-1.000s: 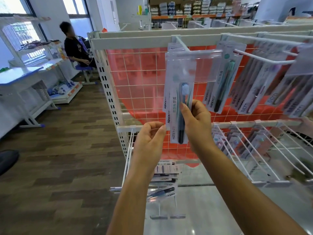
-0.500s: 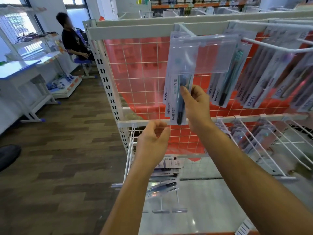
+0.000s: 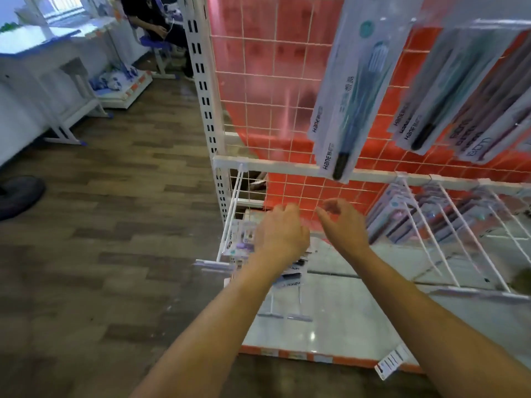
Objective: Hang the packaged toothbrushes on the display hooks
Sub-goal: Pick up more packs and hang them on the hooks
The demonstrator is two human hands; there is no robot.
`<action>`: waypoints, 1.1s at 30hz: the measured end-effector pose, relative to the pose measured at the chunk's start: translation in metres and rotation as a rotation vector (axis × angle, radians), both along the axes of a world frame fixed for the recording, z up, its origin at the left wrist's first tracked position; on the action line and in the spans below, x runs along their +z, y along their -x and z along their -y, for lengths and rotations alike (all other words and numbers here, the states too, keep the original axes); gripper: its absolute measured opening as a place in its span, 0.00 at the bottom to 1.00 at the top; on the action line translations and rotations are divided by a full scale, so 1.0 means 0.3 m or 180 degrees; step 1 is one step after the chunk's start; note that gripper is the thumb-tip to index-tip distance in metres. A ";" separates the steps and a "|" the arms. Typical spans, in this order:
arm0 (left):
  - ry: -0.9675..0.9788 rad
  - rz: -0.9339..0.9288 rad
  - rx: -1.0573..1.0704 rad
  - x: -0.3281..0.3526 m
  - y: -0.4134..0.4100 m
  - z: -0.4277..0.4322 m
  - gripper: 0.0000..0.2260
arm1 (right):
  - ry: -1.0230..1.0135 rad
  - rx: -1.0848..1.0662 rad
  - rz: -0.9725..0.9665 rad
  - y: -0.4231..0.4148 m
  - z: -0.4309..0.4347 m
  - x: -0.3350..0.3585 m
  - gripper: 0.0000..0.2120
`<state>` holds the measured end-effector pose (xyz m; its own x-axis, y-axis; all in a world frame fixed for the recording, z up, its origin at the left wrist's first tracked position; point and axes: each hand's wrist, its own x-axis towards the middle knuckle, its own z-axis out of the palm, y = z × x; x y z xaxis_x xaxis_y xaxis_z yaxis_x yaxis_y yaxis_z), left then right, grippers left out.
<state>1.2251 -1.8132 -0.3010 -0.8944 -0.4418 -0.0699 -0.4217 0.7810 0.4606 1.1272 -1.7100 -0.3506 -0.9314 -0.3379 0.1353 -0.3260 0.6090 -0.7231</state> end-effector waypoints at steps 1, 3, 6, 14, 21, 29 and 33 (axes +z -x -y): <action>0.0020 0.0075 -0.0076 -0.035 0.000 -0.014 0.16 | -0.0190 0.0073 0.0059 -0.005 -0.004 -0.042 0.15; 0.0125 0.0264 -0.0246 -0.110 -0.006 -0.041 0.16 | -0.0534 0.0333 0.0078 -0.021 -0.015 -0.126 0.16; 0.0329 0.0544 -0.0429 -0.231 -0.038 -0.059 0.16 | -0.1008 0.0657 0.0071 -0.052 -0.037 -0.244 0.17; 0.0921 0.1432 -0.0655 -0.496 -0.115 -0.003 0.20 | -0.1749 0.1096 0.0214 -0.129 -0.087 -0.488 0.20; 0.1066 0.1412 -0.0708 -0.659 -0.152 0.085 0.17 | -0.1886 0.1142 0.0186 -0.079 -0.016 -0.608 0.21; 0.0726 0.1136 -0.0633 -0.818 -0.130 0.151 0.20 | -0.1844 0.0893 -0.0003 0.068 0.080 -0.696 0.21; 0.0817 0.1033 -0.0547 -0.888 -0.119 0.173 0.19 | -0.1917 0.0895 -0.0230 0.132 0.115 -0.735 0.23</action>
